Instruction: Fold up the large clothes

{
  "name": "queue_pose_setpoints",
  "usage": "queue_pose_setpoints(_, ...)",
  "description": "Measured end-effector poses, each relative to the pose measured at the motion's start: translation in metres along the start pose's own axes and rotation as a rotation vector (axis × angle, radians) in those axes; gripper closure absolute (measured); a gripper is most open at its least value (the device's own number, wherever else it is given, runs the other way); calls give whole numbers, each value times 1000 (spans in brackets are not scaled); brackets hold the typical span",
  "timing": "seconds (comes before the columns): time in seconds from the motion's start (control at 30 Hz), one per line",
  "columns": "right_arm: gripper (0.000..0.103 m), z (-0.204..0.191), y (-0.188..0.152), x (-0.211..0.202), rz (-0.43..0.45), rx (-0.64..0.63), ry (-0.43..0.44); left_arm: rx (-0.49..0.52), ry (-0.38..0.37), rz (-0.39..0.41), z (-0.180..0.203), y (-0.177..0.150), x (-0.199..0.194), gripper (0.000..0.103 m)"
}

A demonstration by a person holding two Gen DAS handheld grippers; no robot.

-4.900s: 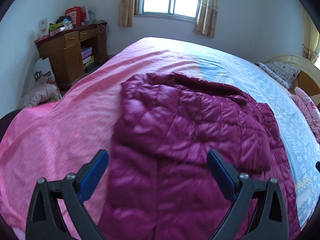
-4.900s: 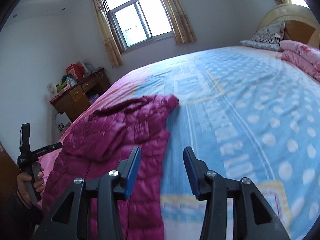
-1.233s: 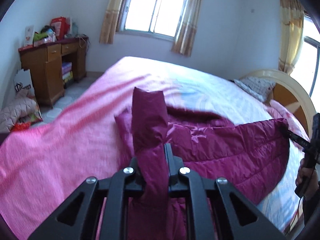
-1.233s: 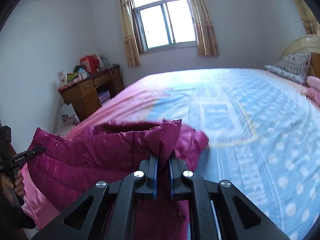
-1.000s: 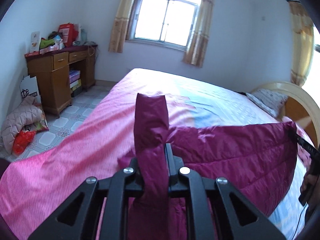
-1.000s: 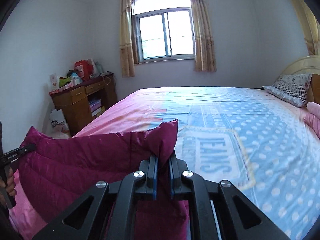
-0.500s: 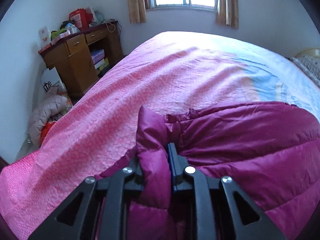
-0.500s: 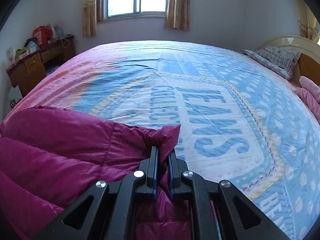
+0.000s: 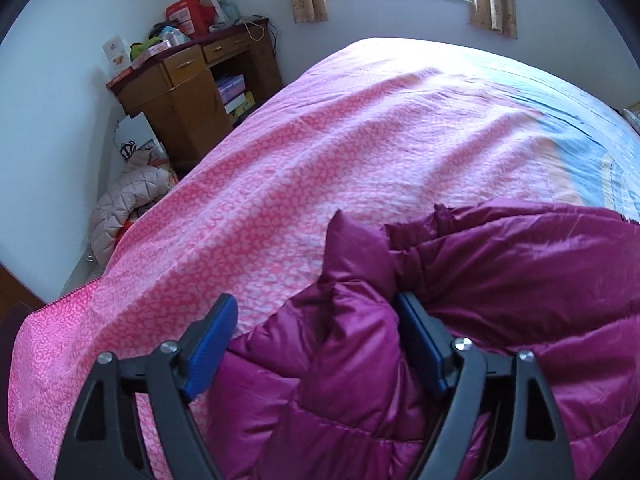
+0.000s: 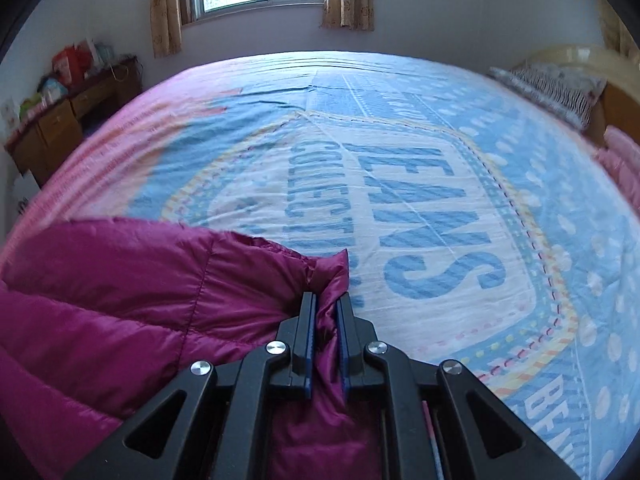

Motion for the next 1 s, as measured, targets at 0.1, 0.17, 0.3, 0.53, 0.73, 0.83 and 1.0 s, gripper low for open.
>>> queue_pose_setpoints(0.1, 93, 34, 23, -57, 157, 135, -82, 12, 13, 4, 1, 0, -1, 20)
queue_pose_setpoints(0.17, 94, 28, 35, -98, 233, 163, -50, 12, 14, 5, 1, 1, -1, 20)
queue_pose_setpoints(0.3, 94, -72, 33, -121, 152, 27, 233, 18, 21, 10, 0, 1, -3, 20)
queue_pose_setpoints(0.53, 93, -192, -21, -64, 9, -123, 266, 15, 18, 10, 1, 2, -2, 20)
queue_pose_setpoints(0.73, 94, -187, -37, -35, -34, -64, 336, 8, 6, 7, 0, 2, -2, 20)
queue_pose_setpoints(0.83, 94, -185, -33, -29, -35, -63, 338, 4, -13, 9, -2, 3, -3, 20)
queue_pose_setpoints(1.0, 94, -192, -32, -25, -22, -85, 306, -23, -111, 36, -8, 11, -39, 21)
Point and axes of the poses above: each gripper's, at about its wrist camera, not at the fingertips, and x roughly the way its jaws point, z to its right, y to its top, the point moved 10 cm from there along x, roughly the way its jaws point, and after that the axes turned 8 degrees about -y, right-handed, at the moved point
